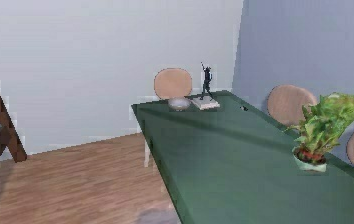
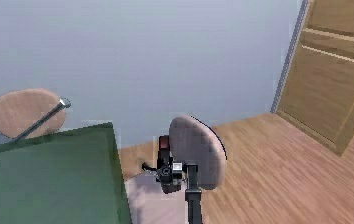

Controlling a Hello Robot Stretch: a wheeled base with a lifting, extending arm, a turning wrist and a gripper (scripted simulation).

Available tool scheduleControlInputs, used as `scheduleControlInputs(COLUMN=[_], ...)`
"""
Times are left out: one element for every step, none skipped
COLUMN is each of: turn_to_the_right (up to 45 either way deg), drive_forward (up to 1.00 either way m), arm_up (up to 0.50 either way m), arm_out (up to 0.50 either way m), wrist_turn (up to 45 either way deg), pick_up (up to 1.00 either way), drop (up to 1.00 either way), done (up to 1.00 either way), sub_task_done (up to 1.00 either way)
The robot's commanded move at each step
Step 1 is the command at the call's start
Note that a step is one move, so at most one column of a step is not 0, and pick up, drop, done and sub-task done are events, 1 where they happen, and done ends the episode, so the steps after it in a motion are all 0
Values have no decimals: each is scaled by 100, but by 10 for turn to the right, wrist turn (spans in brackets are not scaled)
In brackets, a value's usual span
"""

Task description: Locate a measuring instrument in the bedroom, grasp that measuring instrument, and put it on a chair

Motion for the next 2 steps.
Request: scheduleControlInputs(turn_to_the_right=[0,0], drive_forward=[0,0], arm_up=[0,10], arm_out=[0,0], wrist_turn=[0,0], pick_up=[0,0], drop=[100,0], done=[0,0], sub_task_done=[0,0])
